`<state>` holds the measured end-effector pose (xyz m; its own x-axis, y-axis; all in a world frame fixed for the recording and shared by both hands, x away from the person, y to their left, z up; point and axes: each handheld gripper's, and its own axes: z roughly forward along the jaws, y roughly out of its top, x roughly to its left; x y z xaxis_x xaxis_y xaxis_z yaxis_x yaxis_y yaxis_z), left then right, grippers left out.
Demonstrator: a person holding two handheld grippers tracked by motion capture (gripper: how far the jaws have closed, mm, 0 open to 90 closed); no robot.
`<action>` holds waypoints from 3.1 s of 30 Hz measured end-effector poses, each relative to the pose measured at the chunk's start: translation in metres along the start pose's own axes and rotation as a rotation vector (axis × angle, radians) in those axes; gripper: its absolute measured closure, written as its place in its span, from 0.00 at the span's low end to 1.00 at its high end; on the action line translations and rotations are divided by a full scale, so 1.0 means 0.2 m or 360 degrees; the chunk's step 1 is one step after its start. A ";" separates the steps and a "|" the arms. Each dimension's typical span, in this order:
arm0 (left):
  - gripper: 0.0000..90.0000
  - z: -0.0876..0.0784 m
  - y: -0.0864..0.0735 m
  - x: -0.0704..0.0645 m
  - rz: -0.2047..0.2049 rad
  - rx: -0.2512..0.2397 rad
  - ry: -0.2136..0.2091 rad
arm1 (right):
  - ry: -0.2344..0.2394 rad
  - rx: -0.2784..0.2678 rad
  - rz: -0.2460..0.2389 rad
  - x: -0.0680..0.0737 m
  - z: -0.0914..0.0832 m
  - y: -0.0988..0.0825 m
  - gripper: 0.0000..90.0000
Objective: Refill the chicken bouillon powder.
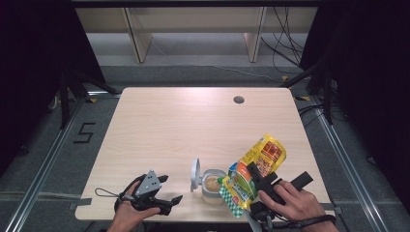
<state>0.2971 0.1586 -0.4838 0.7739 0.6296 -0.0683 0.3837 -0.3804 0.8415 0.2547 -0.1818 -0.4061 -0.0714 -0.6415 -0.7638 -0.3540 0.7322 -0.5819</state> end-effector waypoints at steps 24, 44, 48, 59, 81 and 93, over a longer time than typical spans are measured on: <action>0.18 -0.01 0.00 0.01 0.0033 -0.0002 0.0000 | -0.0031 -0.0151 0.0252 0.06 0.02 -0.08 0.72; 0.18 0.00 0.00 0.00 0.0002 0.0000 -0.0003 | 0.0090 -0.0443 0.0829 0.18 0.09 -0.19 0.74; 0.18 -0.01 0.00 0.00 0.0013 0.0012 -0.0002 | 0.0100 -0.0477 0.0873 0.19 0.10 -0.22 0.74; 0.18 -0.01 0.00 0.01 0.0039 0.0009 0.0003 | 0.0164 -0.0643 0.1189 0.26 0.14 -0.25 0.75; 0.18 0.00 0.00 0.00 0.0022 0.0000 -0.0006 | 0.0312 -0.0946 0.1982 0.43 0.26 -0.30 0.82; 0.18 0.00 0.00 0.00 0.0021 -0.0006 -0.0006 | 0.0291 -0.0990 0.2276 0.48 0.33 -0.35 0.84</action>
<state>0.2977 0.1586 -0.4842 0.7808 0.6219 -0.0595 0.3717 -0.3859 0.8444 0.3350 -0.2801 -0.4579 -0.7623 0.4230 -0.4899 -0.2071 0.5578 0.8038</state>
